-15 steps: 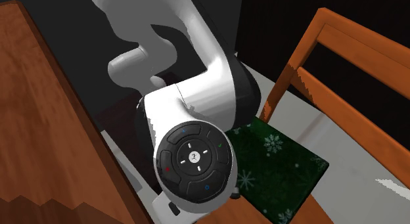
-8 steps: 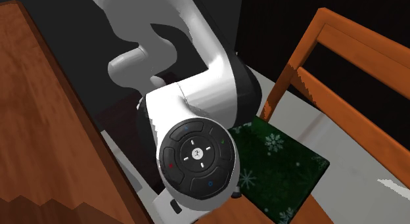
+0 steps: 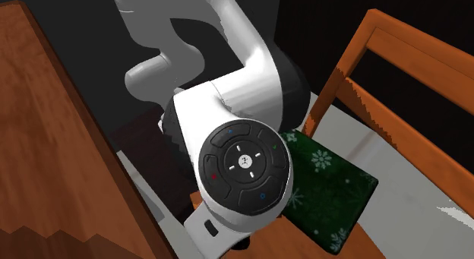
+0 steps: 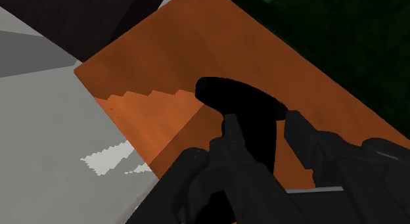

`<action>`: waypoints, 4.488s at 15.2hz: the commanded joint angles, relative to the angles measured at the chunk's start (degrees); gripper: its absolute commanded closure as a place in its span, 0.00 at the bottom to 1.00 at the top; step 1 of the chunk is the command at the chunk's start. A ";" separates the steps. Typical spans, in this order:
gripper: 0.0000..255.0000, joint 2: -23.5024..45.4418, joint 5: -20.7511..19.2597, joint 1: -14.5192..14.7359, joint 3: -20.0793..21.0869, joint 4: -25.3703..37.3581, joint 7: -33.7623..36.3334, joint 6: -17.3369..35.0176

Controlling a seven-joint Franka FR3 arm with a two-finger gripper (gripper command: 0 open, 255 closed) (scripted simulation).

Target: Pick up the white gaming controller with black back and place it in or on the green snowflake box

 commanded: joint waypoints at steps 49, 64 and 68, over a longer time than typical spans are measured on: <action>1.00 0.15 -8.24 1.39 -1.43 -7.22 4.80 17.41; 1.00 -2.41 -8.64 1.40 -1.13 -4.12 5.07 11.80; 1.00 -3.57 -8.77 1.41 -0.96 -2.10 5.16 8.62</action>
